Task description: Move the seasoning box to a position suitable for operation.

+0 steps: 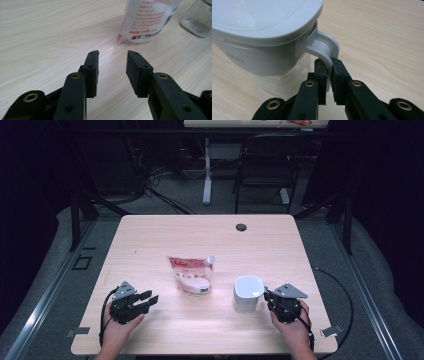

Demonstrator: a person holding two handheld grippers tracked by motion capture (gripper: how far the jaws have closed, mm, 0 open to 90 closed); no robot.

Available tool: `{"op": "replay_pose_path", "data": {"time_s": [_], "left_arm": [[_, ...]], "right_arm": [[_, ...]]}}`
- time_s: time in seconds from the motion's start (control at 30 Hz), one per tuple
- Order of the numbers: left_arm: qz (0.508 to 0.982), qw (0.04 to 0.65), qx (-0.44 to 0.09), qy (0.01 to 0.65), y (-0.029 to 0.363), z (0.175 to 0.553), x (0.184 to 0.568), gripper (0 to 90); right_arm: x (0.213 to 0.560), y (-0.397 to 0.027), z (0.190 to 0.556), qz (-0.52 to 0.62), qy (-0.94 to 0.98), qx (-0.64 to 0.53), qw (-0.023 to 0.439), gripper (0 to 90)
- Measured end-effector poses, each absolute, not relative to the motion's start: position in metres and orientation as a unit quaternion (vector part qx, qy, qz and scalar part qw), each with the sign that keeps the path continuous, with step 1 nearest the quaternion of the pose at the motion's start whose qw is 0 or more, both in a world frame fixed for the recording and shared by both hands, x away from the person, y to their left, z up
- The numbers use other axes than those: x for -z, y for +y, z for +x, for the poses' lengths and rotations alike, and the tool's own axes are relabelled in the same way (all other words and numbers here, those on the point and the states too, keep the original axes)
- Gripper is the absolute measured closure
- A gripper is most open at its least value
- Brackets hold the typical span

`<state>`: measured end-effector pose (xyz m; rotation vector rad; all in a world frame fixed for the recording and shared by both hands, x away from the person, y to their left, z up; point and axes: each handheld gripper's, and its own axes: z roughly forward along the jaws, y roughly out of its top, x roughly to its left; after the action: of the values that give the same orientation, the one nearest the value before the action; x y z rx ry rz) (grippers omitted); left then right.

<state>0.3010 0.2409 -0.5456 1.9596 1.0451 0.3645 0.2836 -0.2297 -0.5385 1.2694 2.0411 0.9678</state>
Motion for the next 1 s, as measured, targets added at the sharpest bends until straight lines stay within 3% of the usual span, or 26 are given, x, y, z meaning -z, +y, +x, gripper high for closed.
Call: {"op": "replay_pose_path", "data": {"time_s": [0.6,1.0], "left_arm": [[0.784,0.432,-0.148,0.42,0.242,0.301,0.545,62.3],[0.782,0.432,-0.148,0.424,0.244,0.3,0.545,62.5]], "right_arm": [[0.541,-0.223,0.268,0.471,0.759,-0.375,0.249,82.7],[0.534,-0.237,0.252,0.474,0.744,-0.415,0.22,75.5]]}}
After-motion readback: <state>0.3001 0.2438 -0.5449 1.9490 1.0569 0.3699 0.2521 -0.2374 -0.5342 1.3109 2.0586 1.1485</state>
